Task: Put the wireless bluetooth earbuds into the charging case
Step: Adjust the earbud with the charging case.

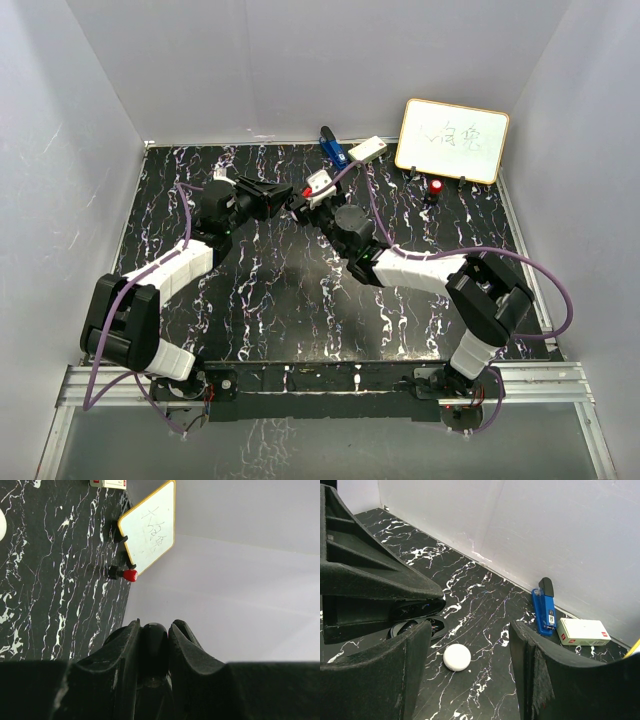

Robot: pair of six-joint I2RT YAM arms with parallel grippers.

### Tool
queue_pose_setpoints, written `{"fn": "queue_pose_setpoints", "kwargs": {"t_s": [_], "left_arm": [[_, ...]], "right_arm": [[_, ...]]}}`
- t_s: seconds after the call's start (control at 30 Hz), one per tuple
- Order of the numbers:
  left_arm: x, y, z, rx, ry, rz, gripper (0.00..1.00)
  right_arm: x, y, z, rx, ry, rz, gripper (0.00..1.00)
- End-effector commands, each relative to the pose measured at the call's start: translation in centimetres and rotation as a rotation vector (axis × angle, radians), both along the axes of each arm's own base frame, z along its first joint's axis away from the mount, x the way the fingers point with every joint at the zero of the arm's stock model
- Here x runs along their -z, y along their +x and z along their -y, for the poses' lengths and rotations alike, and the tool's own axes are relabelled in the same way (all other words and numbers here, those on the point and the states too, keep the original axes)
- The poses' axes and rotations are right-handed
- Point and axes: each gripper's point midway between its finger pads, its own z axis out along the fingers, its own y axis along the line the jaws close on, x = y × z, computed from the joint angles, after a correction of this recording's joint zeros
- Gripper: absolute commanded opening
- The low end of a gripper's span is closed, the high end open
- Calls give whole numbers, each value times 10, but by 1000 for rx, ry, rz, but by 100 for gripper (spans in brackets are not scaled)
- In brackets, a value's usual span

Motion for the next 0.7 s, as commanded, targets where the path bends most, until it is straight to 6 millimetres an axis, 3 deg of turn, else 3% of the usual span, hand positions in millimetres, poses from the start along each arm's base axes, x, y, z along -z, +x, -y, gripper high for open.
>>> {"fn": "queue_pose_setpoints", "kwargs": {"t_s": [0.0, 0.2, 0.4, 0.53, 0.67], "left_arm": [[-30, 2, 4, 11, -32, 79, 0], [-31, 1, 3, 7, -30, 81, 0], [-30, 0, -4, -23, -13, 80, 0], [-24, 2, -30, -101, -14, 72, 0], [-30, -3, -77, -236, -14, 94, 0]], "right_arm": [[-31, -2, -3, -8, 57, 48, 62], [-34, 0, 0, 16, 56, 57, 62], [-52, 9, 32, 174, 81, 95, 66], [-51, 10, 47, 218, 65, 94, 70], [-33, 7, 40, 167, 32, 44, 72]]}}
